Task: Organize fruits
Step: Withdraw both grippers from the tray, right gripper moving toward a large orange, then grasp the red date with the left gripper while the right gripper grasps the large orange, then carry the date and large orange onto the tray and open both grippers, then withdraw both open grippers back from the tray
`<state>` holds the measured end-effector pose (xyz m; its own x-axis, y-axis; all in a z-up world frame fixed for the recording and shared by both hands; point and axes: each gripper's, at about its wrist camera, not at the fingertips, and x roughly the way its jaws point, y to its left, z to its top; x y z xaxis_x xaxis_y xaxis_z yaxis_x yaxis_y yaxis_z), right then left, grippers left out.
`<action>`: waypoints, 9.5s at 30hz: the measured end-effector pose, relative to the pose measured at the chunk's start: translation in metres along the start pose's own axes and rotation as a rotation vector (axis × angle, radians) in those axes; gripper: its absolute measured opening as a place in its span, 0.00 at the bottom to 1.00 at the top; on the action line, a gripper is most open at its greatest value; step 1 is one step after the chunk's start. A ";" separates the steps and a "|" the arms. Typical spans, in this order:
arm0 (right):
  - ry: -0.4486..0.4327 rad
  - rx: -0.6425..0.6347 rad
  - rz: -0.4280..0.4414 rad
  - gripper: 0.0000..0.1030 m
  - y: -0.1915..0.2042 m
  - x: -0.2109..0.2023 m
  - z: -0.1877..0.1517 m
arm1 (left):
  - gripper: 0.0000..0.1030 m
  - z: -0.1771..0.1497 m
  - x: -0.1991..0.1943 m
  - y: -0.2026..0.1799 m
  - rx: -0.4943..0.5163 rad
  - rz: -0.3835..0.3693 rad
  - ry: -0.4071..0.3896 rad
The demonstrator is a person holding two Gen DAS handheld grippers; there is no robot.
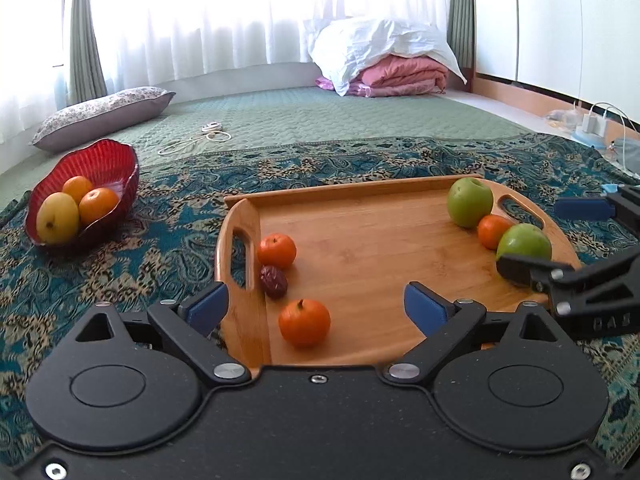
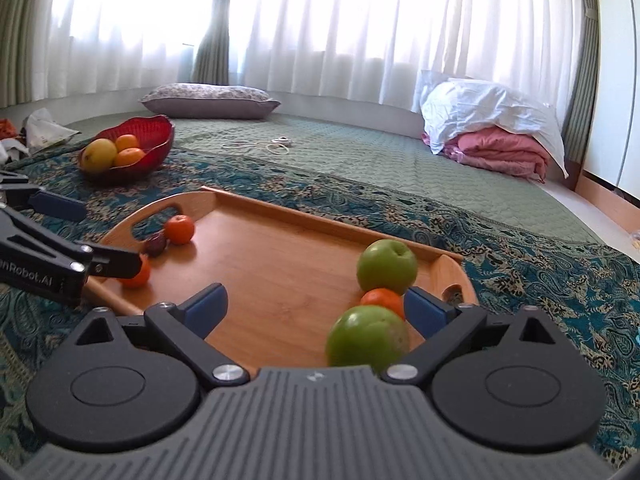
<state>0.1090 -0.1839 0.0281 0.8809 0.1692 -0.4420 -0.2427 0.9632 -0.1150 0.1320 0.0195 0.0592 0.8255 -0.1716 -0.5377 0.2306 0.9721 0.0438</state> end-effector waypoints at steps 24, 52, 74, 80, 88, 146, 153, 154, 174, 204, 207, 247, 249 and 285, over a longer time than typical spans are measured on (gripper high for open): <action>-0.028 0.026 0.059 1.00 0.025 -0.032 -0.056 | 1.00 -0.060 -0.033 -0.004 0.020 -0.076 0.002; -0.015 -0.160 0.071 1.00 0.056 -0.026 -0.071 | 0.45 -0.069 -0.009 -0.018 -0.039 -0.206 0.072; 0.052 -0.050 0.101 0.98 0.042 -0.014 -0.068 | 0.27 -0.067 -0.003 -0.027 -0.065 -0.177 0.055; 0.085 -0.019 0.124 0.92 0.045 -0.010 -0.065 | 0.27 -0.070 -0.005 -0.023 -0.087 -0.160 0.048; 0.079 -0.011 0.140 0.77 0.055 -0.011 -0.062 | 0.27 -0.074 -0.010 -0.016 -0.113 -0.142 0.026; 0.023 0.100 -0.018 0.60 0.056 -0.013 -0.053 | 0.26 -0.047 -0.029 -0.019 -0.125 0.004 -0.015; 0.079 0.152 -0.004 0.53 0.049 -0.004 -0.054 | 0.26 -0.048 -0.025 -0.019 -0.129 0.005 -0.006; 0.079 0.155 -0.004 0.53 0.049 -0.004 -0.054 | 0.26 -0.048 -0.025 -0.020 -0.129 0.005 -0.005; -0.050 0.163 -0.004 0.52 0.019 -0.009 0.007 | 0.26 0.006 0.000 -0.008 -0.140 0.000 -0.035; 0.363 0.267 -0.086 0.52 -0.078 0.181 0.096 | 0.26 0.105 0.197 0.057 -0.240 0.076 0.315; 0.378 0.283 -0.094 0.52 -0.081 0.188 0.090 | 0.26 0.101 0.203 0.057 -0.236 0.076 0.326; 0.335 0.342 -0.094 0.70 -0.085 0.172 0.078 | 0.47 0.094 0.179 0.038 -0.153 0.068 0.274; 0.309 0.339 -0.096 0.74 -0.085 0.163 0.079 | 0.54 0.094 0.170 0.036 -0.145 0.070 0.257; -0.044 0.165 -0.119 1.00 -0.026 0.005 0.045 | 0.91 0.035 0.009 -0.001 -0.118 0.083 0.018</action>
<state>0.1377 -0.1991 0.0692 0.9171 0.0580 -0.3944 -0.0696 0.9975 -0.0151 0.1576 0.0111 0.0837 0.8294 -0.0879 -0.5517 0.0991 0.9950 -0.0095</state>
